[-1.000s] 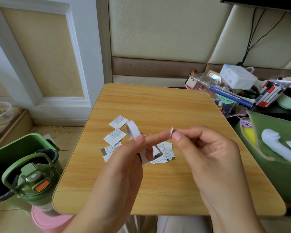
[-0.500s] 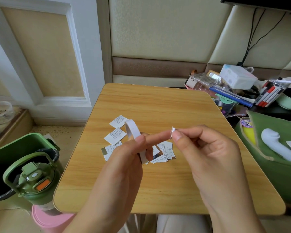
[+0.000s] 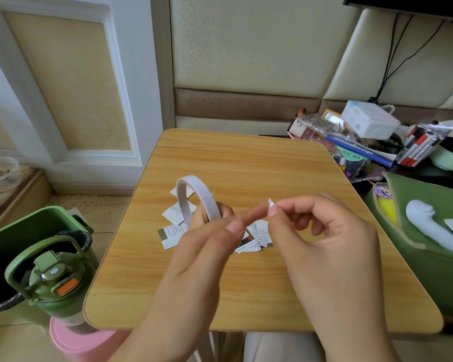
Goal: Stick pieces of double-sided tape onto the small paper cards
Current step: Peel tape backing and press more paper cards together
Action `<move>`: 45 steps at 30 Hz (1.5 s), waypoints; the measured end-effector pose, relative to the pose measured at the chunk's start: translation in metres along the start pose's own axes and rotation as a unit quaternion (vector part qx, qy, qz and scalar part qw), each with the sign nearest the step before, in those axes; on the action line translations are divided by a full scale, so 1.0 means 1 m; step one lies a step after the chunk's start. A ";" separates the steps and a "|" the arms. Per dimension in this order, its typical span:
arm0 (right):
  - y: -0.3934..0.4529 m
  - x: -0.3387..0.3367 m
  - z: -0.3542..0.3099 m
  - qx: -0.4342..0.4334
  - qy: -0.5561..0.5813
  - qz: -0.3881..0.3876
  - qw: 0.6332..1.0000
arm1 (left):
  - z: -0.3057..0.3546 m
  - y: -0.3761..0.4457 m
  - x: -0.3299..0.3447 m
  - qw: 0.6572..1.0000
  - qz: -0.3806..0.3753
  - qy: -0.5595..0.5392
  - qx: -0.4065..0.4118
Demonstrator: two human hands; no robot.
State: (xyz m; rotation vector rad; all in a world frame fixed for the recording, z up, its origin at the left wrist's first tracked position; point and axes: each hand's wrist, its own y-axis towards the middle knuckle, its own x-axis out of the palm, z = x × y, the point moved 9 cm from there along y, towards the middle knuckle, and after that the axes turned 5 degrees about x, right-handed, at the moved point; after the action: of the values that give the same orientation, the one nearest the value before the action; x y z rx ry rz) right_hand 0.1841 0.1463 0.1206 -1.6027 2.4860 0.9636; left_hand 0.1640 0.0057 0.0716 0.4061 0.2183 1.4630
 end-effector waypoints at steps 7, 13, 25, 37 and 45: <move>0.002 0.017 0.033 0.147 0.175 -0.078 0.970 | -0.005 -0.006 0.004 0.992 -0.019 -0.097 -0.076; 0.003 0.027 0.044 0.202 0.261 -0.095 0.939 | -0.024 -0.013 0.001 0.964 0.022 -0.210 -0.164; 0.012 0.053 0.110 0.291 0.248 -0.104 0.918 | -0.065 0.000 -0.010 0.917 0.089 -0.281 -0.268; 0.084 0.074 0.235 0.254 -0.169 -0.199 0.931 | -0.099 0.004 -0.027 0.884 0.126 -0.311 -0.326; 0.095 0.077 0.243 0.279 -0.131 -0.219 0.926 | -0.109 0.004 -0.031 0.871 0.124 -0.329 -0.343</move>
State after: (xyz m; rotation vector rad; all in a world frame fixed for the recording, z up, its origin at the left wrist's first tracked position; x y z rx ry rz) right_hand -0.0024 0.2344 -0.0567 -1.5866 1.8608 0.3346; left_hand 0.1147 -0.0102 -0.0298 0.3255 -0.9142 1.4582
